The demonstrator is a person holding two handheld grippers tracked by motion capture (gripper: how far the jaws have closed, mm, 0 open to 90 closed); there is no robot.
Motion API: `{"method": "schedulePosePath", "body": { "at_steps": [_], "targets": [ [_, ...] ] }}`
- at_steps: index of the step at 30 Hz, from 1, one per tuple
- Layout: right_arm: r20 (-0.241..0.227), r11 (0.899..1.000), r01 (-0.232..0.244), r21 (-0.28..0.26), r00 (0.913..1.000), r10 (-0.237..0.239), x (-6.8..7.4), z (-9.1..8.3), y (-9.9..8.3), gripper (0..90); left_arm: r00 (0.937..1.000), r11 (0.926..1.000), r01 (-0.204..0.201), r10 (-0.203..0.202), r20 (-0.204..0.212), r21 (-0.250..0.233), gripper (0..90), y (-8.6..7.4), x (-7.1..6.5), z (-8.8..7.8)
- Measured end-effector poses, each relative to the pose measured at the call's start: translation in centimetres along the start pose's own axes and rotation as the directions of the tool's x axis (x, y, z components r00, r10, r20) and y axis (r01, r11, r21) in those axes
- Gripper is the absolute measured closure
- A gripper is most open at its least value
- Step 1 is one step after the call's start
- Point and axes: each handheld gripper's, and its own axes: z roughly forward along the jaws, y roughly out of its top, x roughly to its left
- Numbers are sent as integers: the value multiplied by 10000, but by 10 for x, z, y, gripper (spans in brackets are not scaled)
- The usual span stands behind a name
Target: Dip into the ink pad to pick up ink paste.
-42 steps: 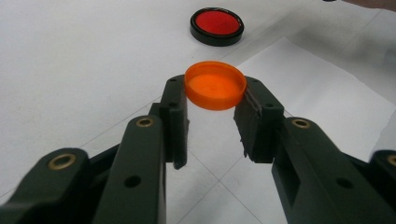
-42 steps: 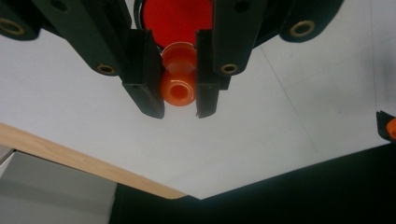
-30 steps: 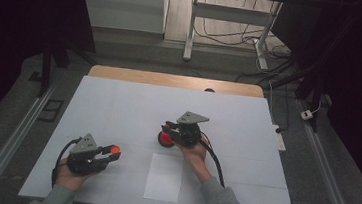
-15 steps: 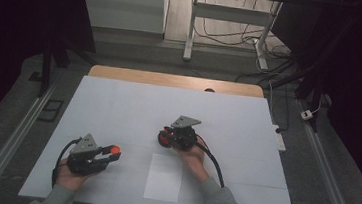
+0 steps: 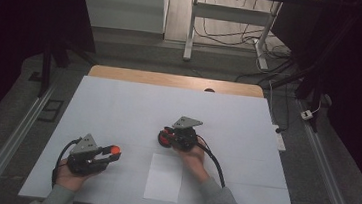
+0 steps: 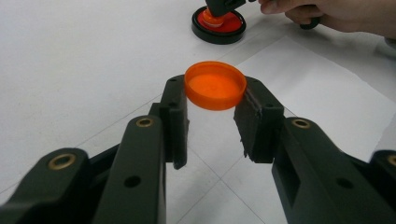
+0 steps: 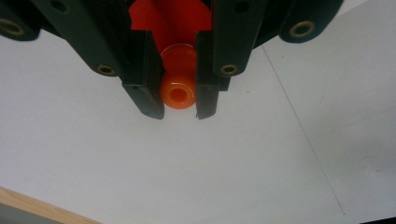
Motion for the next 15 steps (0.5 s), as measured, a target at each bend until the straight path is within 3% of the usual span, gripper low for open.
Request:
{"method": "schedulePosePath", "body": {
  "at_steps": [15],
  "targets": [
    [60,9999,-82,-115,9999,83,1,1,-1,735,9999,9999,95,-96,-57,-90,654,0,2,-2]
  ]
}}
